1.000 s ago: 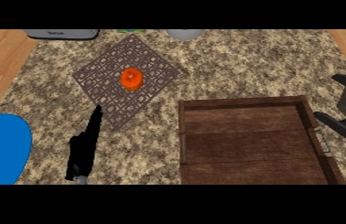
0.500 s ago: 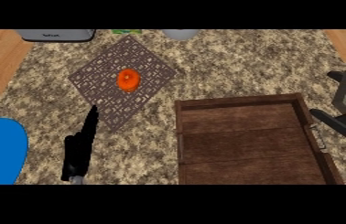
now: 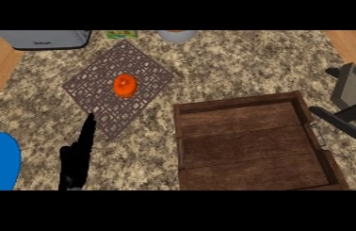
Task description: Pick the cupcake from the tray and place it in the tiered basket
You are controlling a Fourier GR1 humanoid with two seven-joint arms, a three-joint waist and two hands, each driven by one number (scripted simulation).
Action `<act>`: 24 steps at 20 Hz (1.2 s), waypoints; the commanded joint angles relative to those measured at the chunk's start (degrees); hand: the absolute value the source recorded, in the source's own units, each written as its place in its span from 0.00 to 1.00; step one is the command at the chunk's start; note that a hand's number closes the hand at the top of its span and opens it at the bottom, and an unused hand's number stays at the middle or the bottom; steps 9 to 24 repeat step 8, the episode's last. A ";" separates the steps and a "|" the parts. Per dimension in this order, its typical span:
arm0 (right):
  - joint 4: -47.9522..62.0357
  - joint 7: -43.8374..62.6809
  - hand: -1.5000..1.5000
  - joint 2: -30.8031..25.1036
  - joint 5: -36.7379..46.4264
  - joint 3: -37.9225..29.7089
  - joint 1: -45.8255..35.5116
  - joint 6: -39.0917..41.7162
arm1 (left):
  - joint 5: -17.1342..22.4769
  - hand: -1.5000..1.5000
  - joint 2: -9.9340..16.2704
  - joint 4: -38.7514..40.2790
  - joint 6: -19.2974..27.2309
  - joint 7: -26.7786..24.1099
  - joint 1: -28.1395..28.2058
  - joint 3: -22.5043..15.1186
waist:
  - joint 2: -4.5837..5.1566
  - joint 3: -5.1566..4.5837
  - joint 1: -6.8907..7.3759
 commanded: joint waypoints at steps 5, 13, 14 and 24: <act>14.14 -9.70 0.00 -7.69 -2.29 -5.20 9.12 13.76 | 1.34 0.50 -0.13 1.28 0.83 0.40 0.82 2.52 | -0.45 0.19 -3.18; 14.85 -9.50 0.00 -9.19 -3.81 -6.48 10.81 19.13 | 1.35 0.50 -0.37 1.68 0.65 -0.18 2.30 2.27 | -0.76 0.22 -4.23; 14.85 -9.50 0.00 -9.19 -3.81 -6.48 10.81 19.13 | 1.35 0.50 -0.37 1.68 0.65 -0.18 2.30 2.27 | -0.76 0.22 -4.23; 14.85 -9.50 0.00 -9.19 -3.81 -6.48 10.81 19.13 | 1.35 0.50 -0.37 1.68 0.65 -0.18 2.30 2.27 | -0.76 0.22 -4.23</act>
